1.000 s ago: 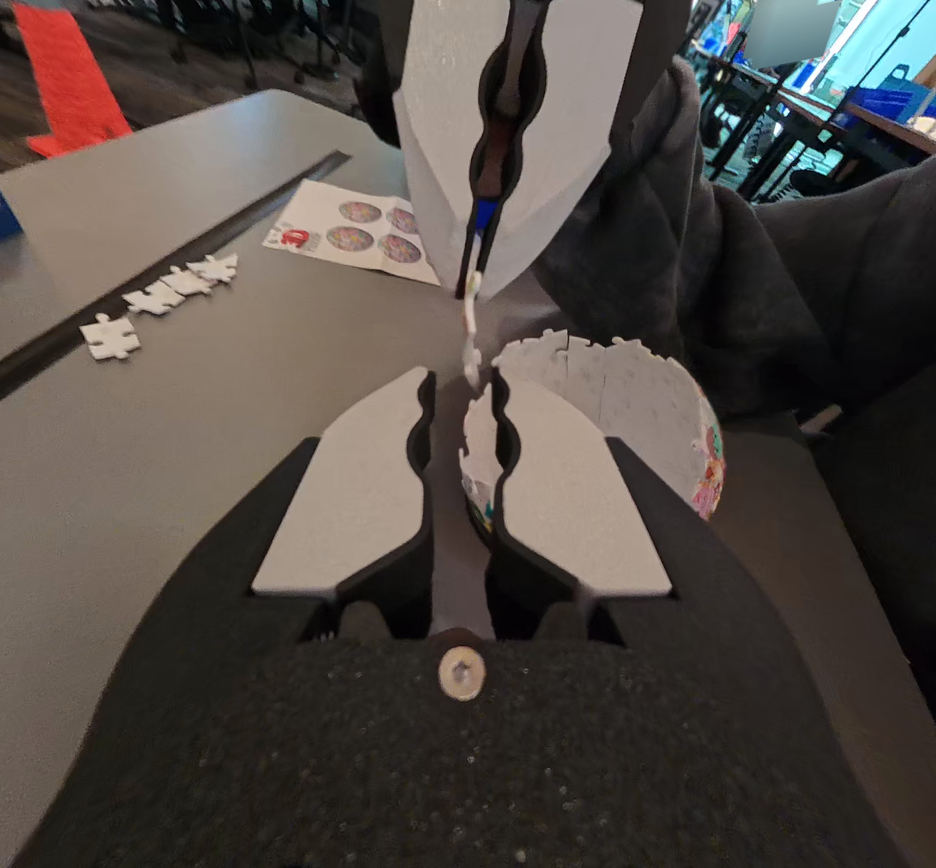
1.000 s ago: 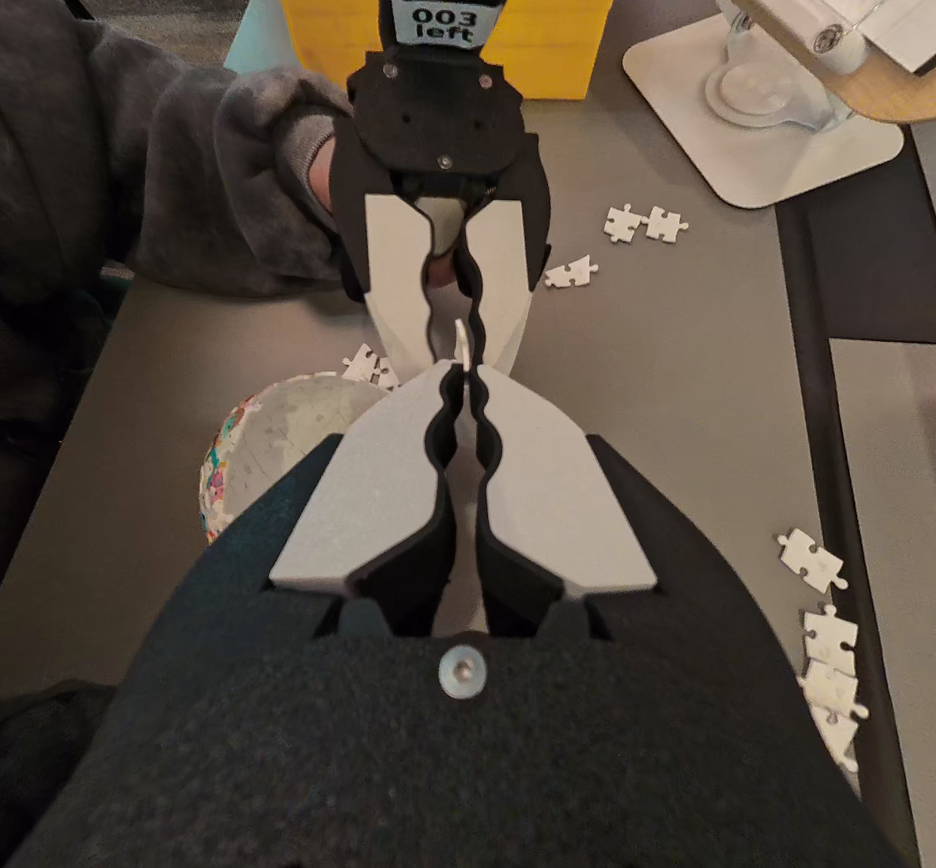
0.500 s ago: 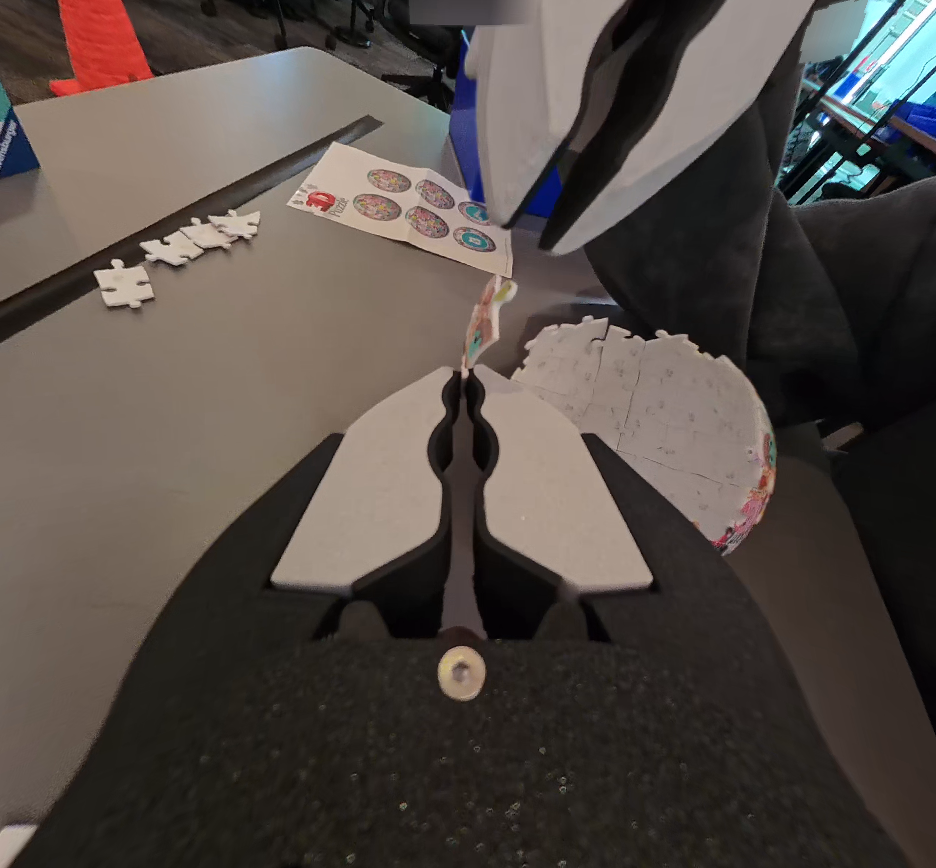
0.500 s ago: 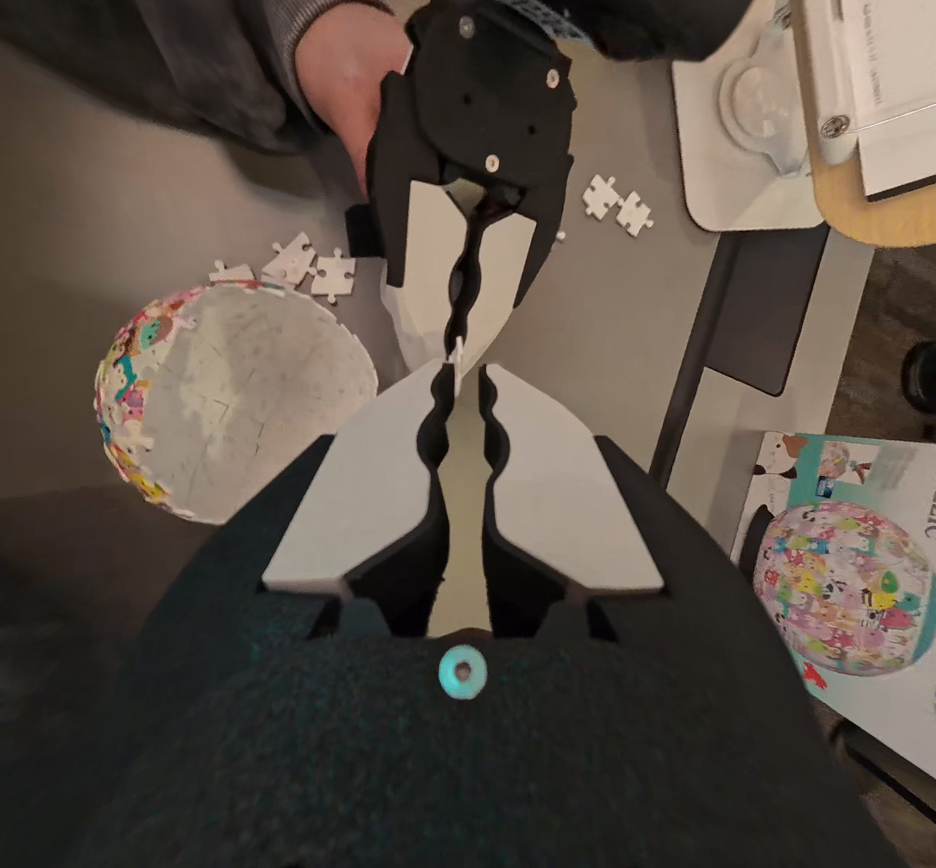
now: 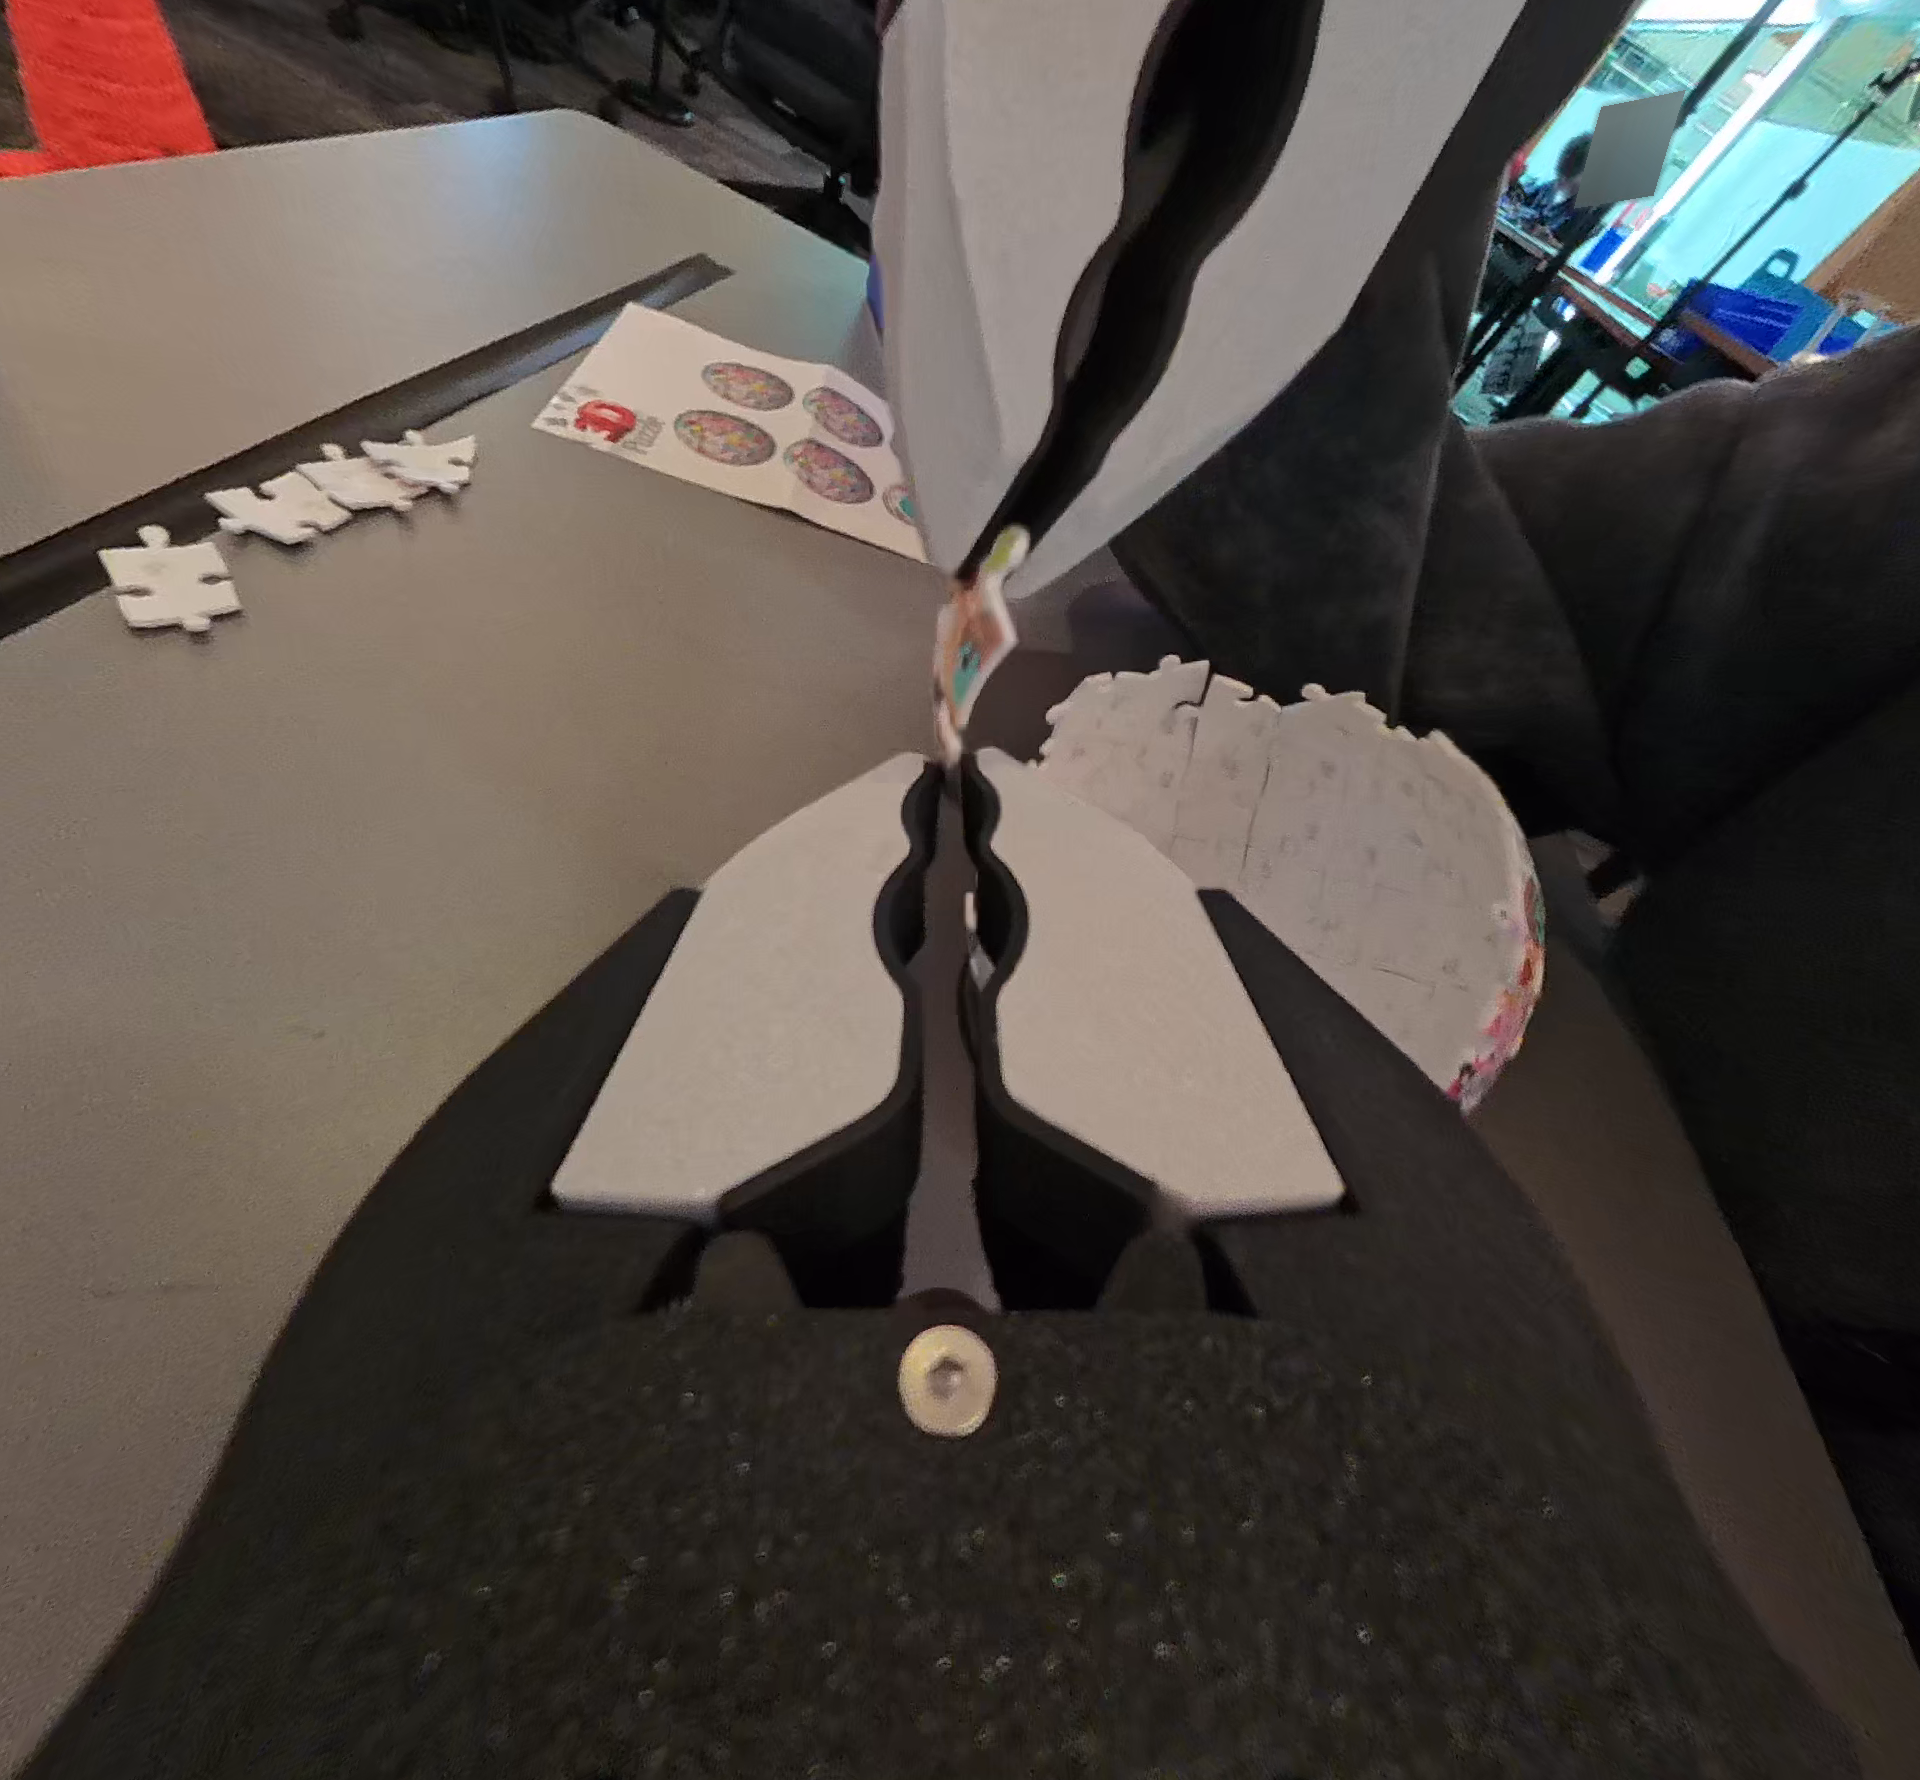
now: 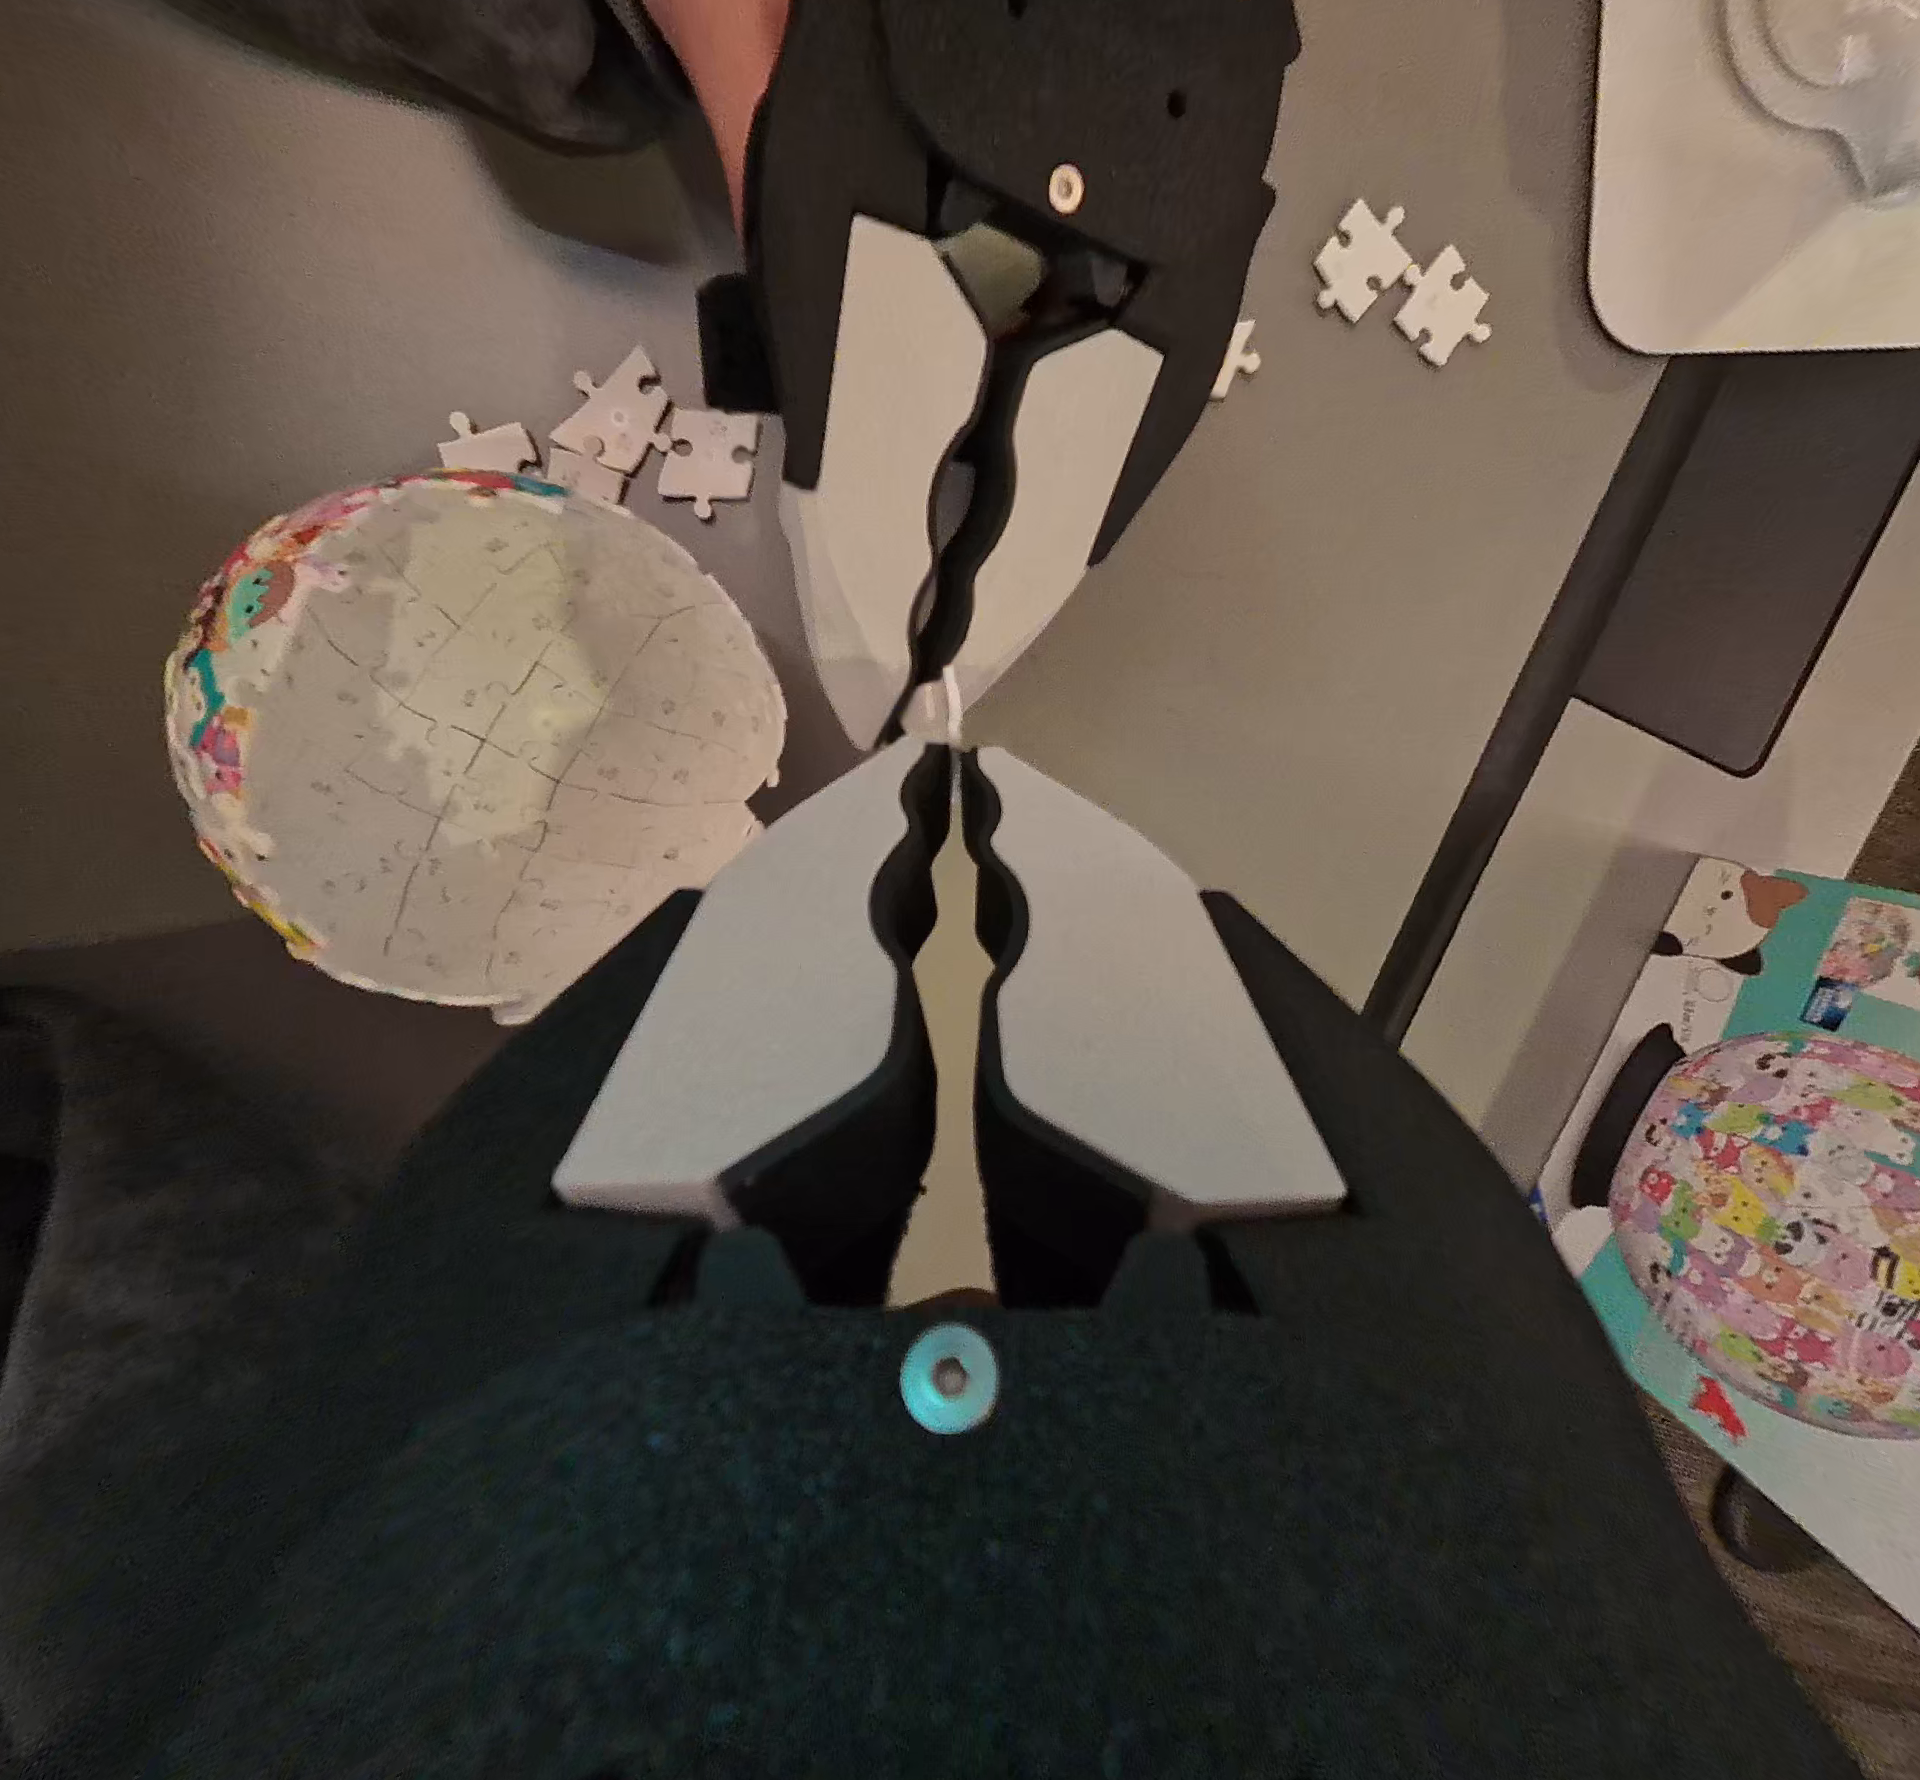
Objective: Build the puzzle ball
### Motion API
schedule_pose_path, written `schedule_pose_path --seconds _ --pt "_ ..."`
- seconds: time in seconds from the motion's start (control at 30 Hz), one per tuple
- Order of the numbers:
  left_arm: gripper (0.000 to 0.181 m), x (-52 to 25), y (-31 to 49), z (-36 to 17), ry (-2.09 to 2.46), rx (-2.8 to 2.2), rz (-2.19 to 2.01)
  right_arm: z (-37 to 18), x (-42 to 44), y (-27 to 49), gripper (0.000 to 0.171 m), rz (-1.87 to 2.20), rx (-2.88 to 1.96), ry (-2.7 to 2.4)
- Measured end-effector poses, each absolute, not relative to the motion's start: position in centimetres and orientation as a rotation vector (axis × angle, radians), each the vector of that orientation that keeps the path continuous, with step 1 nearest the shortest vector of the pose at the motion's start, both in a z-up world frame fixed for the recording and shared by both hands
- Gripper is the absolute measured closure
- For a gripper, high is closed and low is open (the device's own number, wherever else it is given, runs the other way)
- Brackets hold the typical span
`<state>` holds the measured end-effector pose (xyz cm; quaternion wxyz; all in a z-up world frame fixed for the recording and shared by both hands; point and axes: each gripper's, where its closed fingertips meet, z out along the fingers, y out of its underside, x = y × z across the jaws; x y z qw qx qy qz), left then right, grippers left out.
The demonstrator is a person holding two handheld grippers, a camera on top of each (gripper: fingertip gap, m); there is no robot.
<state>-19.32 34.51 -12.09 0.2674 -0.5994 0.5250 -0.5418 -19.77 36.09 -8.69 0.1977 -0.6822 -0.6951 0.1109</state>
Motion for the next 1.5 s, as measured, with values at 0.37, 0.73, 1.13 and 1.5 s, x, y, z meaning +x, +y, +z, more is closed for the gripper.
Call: schedule_pose_path --seconds 0.37,0.73,1.13,1.5 --pt "0.181 -19.8 35.5 -19.1 1.605 -1.835 -1.253 -13.5 -18.8 32.3 0.170 0.215 -2.154 -2.106" --pt "0.181 -18.4 34.1 -20.6 1.719 -1.876 -1.251 -15.5 -18.4 31.6 0.170 0.030 -2.260 -2.175" --pt "0.181 -16.5 32.4 -21.5 1.877 -1.884 -1.296 -16.6 -18.0 31.9 0.169 -0.005 -2.311 -2.154" --pt "0.181 -16.5 31.8 -21.2 1.906 -1.899 -1.418 -16.6 -18.0 32.0 0.169 -0.081 -2.290 -2.127"
